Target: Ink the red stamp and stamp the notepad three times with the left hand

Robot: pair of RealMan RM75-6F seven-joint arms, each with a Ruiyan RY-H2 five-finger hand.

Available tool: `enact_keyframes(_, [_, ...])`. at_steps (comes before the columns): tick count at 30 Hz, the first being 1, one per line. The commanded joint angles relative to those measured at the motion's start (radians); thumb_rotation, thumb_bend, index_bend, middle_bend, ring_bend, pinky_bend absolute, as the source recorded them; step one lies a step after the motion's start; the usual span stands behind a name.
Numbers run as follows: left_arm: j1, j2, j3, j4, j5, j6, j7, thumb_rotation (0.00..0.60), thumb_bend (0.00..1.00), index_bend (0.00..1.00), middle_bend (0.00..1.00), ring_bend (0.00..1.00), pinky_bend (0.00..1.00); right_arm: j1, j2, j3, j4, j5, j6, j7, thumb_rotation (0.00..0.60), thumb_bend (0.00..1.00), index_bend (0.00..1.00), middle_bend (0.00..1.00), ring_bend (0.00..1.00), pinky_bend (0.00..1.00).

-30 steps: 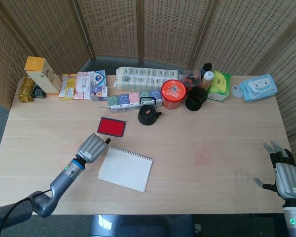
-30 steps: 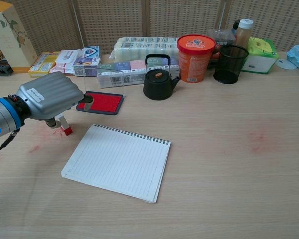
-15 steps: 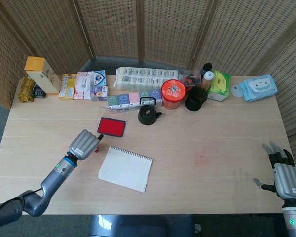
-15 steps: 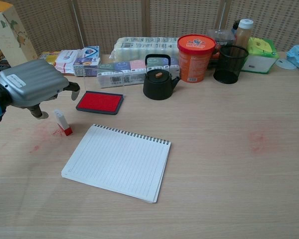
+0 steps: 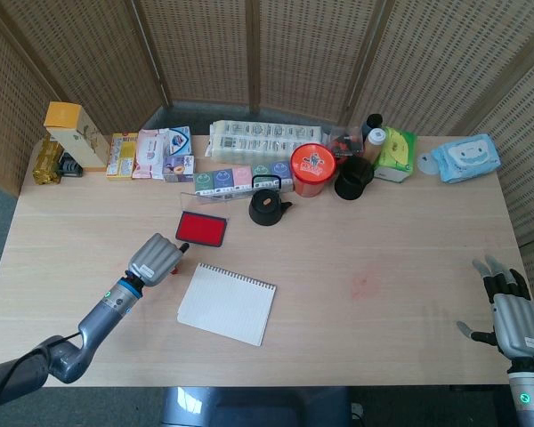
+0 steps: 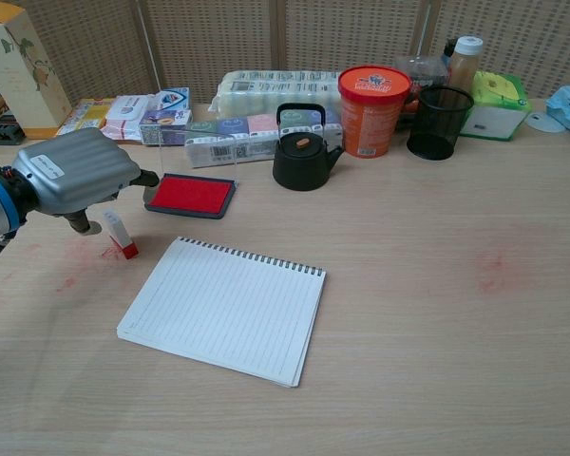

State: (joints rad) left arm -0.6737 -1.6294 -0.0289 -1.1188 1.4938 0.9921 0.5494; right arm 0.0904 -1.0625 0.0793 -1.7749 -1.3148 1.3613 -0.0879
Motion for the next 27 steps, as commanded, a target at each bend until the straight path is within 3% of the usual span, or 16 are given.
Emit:
enact_keyframes(1, [0.000, -0.003, 0.001, -0.001, -0.004, -0.001, 0.007, 0.600, 0.17, 0.37, 1.00, 1.00, 1.00, 0.000, 0.001, 0.000, 0.000, 0.000, 0.001, 0.001, 0.600, 0.07, 0.00, 0.00, 0.00, 0.00])
enact_keyframes(13, [-0.005, -0.010, -0.003, -0.018, -0.032, -0.014, 0.074, 0.600, 0.30, 0.44, 1.00, 1.00, 1.00, 0.001, 0.003, 0.001, 0.000, 0.005, -0.003, 0.001, 0.600, 0.07, 0.00, 0.00, 0.00, 0.00])
enact_keyframes(27, [-0.004, -0.007, 0.002, -0.015, -0.055, -0.025, 0.089, 0.600, 0.31, 0.44, 1.00, 1.00, 1.00, 0.003, 0.003, -0.001, -0.003, 0.010, -0.009, -0.001, 0.600, 0.07, 0.00, 0.00, 0.00, 0.00])
